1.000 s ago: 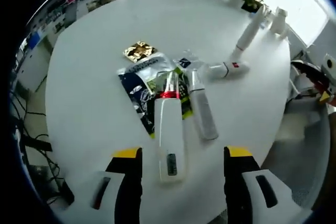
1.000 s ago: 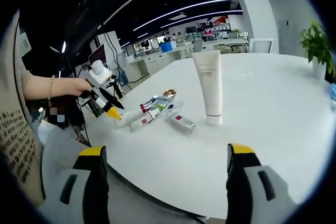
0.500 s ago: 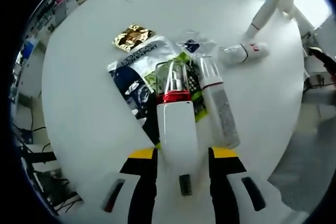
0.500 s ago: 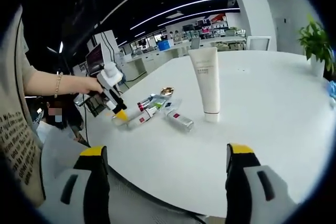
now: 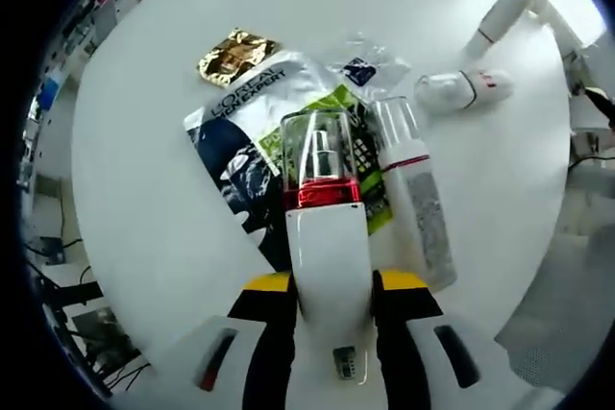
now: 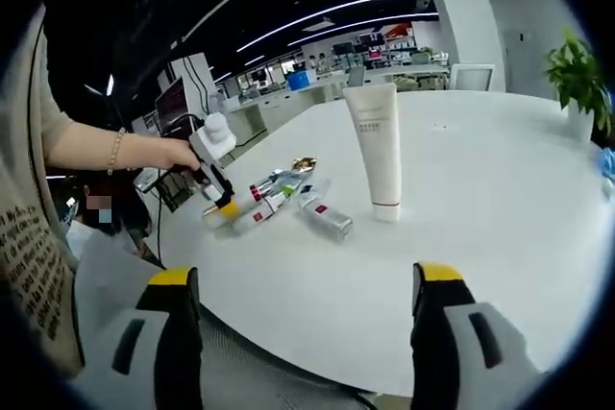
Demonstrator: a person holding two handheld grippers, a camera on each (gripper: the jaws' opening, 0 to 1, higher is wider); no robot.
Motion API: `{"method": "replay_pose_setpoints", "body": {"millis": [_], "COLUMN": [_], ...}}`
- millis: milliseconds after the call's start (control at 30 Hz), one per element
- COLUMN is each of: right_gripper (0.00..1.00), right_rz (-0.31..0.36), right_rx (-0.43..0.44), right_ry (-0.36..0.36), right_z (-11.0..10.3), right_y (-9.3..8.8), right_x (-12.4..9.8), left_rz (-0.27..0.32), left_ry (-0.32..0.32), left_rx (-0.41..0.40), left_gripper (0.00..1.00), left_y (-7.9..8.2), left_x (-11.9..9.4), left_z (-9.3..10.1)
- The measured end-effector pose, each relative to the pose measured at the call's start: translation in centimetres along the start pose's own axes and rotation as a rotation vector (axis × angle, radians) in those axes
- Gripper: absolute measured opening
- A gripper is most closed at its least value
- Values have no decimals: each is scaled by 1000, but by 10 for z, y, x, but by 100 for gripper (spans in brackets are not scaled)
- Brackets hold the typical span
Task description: Arrange the skincare products in the storage area until every visible bottle or jar stands upright without overlapping.
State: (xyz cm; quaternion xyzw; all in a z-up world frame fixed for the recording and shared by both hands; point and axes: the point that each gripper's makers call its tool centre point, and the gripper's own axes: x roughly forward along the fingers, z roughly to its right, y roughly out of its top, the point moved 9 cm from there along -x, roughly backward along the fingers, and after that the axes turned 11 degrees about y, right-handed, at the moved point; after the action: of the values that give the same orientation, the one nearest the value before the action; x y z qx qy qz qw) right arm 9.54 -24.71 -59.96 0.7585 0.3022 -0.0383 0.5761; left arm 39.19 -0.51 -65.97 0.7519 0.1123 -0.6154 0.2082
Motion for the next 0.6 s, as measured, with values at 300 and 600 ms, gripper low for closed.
{"method": "replay_pose_setpoints", "body": {"millis": [300, 600], "right_gripper": [91, 90], "right_rz": [-5, -10], "right_rx": [0, -25], "right_ry": [0, 5], "right_z": [0, -2], "right_y": [0, 1], "right_x": [0, 0], "left_rz": [-6, 25], "left_ry": [4, -49], "left_rx": [-47, -222], "left_gripper": [26, 25], "left_y": [-1, -5], "left_x": [0, -1], "left_z": [-3, -7]}}
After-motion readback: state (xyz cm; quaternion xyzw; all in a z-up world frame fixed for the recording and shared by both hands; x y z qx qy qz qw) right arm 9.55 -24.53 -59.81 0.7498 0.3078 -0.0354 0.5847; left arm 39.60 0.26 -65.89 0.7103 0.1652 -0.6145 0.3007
